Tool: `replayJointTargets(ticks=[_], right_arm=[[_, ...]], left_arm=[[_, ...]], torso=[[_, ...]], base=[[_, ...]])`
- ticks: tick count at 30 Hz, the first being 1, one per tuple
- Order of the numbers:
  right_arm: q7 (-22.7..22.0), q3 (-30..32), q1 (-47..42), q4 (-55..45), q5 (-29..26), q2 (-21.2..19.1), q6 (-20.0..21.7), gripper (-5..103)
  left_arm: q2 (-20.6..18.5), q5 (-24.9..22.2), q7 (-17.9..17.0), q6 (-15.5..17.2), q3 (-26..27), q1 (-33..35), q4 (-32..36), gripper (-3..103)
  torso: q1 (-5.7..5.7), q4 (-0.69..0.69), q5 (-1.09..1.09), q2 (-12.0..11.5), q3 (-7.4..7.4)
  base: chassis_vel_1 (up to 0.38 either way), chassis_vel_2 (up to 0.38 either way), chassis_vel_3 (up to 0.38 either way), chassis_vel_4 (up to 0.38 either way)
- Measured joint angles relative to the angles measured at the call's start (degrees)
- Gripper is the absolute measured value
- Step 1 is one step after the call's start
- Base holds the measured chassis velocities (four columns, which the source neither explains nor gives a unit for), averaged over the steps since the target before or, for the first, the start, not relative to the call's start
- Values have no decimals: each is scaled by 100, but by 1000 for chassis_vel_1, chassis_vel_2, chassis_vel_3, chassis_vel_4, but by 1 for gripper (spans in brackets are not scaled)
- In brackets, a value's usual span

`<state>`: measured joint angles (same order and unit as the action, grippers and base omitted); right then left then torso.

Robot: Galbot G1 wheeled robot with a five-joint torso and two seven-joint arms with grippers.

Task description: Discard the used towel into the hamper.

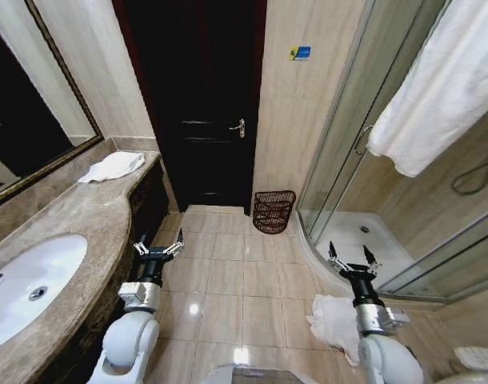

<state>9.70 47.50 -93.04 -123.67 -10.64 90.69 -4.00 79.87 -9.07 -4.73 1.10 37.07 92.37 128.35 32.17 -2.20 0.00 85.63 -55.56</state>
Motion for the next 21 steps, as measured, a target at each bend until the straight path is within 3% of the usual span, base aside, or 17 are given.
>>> replayJointTargets(ticks=[7,21], right_arm=[[-100,16,-41,-83,85,-21,377,100],[-100,24,-24,-82,52,19,286,100]], left_arm=[[27,7,15,-1,-15,-5,-1,100],[32,33,37,4,-28,5,0,100]], torso=[[0,0,0,0,0],[0,0,0,0,0]], base=[[0,0,0,0],[0,0,0,0]])
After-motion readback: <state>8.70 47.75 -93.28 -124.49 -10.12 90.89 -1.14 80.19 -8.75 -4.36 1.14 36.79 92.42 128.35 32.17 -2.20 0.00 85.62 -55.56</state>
